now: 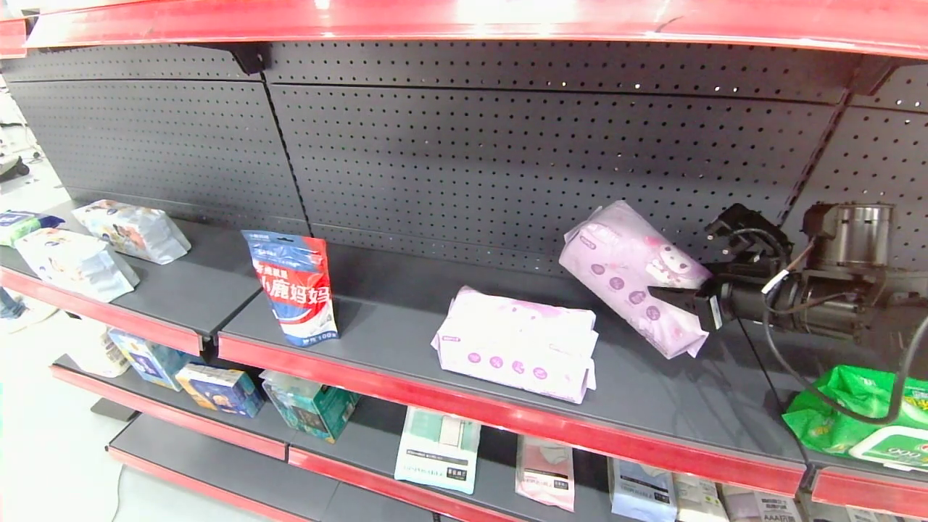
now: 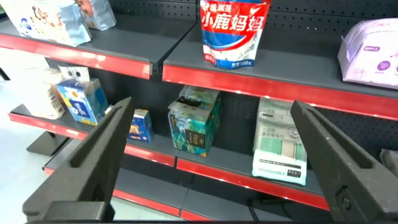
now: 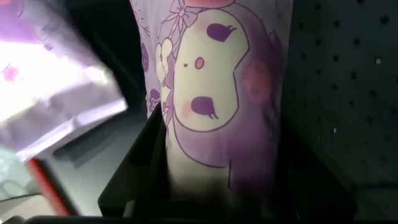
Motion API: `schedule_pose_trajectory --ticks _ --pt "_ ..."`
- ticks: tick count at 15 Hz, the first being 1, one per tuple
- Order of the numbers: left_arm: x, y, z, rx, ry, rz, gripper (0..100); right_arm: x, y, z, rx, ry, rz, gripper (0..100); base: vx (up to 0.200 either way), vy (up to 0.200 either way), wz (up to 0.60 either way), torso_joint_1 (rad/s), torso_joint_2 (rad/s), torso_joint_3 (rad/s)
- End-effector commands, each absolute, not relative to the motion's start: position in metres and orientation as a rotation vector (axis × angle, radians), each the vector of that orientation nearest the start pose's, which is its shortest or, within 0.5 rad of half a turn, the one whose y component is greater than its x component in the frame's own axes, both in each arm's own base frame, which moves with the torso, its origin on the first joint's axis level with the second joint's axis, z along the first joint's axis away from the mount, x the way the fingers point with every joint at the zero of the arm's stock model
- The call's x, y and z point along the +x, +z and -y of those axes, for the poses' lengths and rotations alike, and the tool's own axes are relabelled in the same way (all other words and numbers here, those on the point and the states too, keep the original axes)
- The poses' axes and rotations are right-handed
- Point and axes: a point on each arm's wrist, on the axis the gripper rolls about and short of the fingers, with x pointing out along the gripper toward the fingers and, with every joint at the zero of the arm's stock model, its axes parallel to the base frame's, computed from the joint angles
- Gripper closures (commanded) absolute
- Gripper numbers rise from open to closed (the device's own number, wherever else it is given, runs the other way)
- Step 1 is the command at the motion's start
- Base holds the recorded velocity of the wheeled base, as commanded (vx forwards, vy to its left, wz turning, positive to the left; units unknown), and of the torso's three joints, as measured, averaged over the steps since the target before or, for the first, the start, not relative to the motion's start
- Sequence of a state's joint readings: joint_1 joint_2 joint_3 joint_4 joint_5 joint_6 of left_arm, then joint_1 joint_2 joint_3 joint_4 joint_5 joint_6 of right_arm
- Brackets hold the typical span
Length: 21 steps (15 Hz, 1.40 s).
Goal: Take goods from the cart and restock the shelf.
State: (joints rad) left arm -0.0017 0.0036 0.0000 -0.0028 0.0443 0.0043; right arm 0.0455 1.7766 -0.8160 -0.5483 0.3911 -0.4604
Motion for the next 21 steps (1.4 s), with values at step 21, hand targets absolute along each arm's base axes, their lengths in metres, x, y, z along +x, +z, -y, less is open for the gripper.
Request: schedule_pose_trajectory --ticks 21 --pt "-0.023 0.076 -0.001 0.005 0.043 0.000 0 0.385 0.108 -0.041 -0.485 0.818 -0.226 100 0.000 0.000 0.00 0.000 0.00 0.000"
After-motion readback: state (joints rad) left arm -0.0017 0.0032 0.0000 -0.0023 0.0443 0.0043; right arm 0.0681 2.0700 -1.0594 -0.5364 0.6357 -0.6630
